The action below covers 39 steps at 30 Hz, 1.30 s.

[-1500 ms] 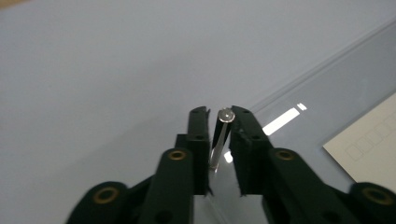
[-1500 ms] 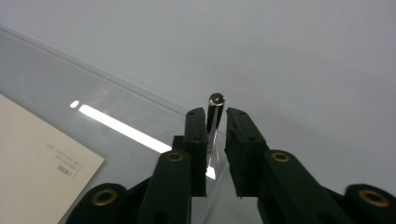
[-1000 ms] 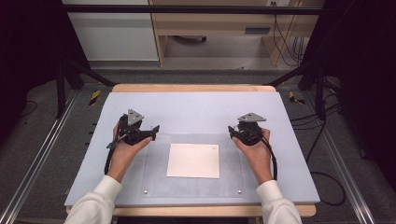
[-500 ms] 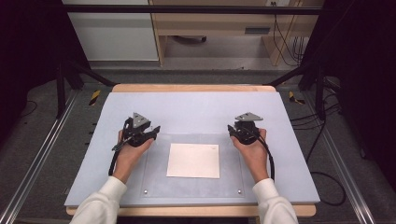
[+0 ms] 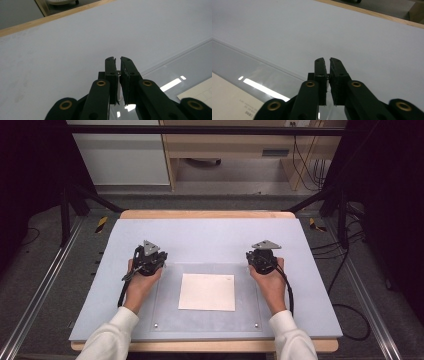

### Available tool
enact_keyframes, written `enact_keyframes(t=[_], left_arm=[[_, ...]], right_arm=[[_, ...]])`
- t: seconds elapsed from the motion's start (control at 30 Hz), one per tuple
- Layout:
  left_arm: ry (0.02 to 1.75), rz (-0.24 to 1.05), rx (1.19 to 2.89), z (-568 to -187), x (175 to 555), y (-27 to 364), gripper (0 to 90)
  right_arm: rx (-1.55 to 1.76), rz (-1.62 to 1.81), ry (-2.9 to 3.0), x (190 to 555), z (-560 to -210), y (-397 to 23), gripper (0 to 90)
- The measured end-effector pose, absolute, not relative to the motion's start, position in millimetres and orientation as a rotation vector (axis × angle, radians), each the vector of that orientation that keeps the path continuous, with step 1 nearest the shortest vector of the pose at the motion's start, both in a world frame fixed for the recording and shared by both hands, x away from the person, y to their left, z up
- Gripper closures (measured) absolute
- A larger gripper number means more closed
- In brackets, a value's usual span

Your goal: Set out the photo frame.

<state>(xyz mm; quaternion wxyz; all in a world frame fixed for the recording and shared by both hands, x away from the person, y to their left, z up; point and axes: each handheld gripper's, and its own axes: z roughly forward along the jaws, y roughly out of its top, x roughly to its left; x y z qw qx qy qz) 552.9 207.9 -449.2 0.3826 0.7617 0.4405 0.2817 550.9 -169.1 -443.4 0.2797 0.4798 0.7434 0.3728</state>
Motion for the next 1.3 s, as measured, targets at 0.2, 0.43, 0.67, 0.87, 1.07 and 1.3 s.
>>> enact_keyframes(t=[0.2,0.43,0.67,0.87,1.07,1.3], left_arm=[[1.148,0.696,1.978,-444.6,555.3,206.6,84.0],[1.154,0.667,1.986,-443.1,556.6,208.4,84.5],[1.163,0.629,2.008,-440.2,560.4,209.3,84.7],[1.168,0.565,2.038,-436.7,568.0,211.2,85.0],[1.174,0.534,2.085,-433.0,574.7,211.3,85.1],[1.204,0.512,2.089,-431.6,578.4,209.9,85.1]], right_arm=[[1.309,0.986,2.015,552.0,-440.5,-169.0,85.9],[1.321,0.959,2.044,554.8,-437.5,-168.2,86.1],[1.342,0.920,2.075,558.8,-433.5,-166.7,86.1],[1.361,0.887,2.113,564.2,-429.9,-165.8,86.2],[1.393,0.849,2.156,572.4,-425.5,-165.1,86.1],[1.416,0.834,2.176,577.9,-423.6,-164.6,86.1]])
